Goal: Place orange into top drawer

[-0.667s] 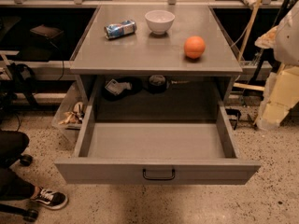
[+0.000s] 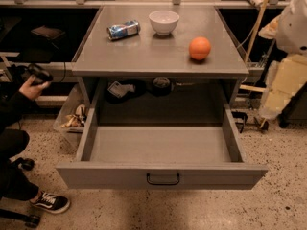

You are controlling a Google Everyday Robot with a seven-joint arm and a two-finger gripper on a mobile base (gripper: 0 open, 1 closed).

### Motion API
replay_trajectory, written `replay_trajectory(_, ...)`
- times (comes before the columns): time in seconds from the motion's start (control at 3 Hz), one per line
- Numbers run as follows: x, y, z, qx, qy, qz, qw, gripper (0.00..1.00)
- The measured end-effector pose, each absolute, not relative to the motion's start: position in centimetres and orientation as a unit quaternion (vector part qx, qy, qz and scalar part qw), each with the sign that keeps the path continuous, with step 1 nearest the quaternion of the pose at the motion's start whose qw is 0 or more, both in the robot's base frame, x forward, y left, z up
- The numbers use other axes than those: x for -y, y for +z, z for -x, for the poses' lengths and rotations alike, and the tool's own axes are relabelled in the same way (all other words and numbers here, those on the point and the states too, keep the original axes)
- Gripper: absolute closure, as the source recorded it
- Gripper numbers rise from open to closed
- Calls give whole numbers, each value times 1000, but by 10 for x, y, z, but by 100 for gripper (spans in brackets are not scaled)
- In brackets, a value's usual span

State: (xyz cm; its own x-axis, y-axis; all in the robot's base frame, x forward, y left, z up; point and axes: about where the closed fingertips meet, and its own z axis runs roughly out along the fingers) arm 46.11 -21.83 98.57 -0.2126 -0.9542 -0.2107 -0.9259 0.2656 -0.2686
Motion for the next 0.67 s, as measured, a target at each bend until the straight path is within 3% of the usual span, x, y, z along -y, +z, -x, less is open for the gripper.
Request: replay_trajectory(0.67,216,960,-592,-793,-42,597,116,0)
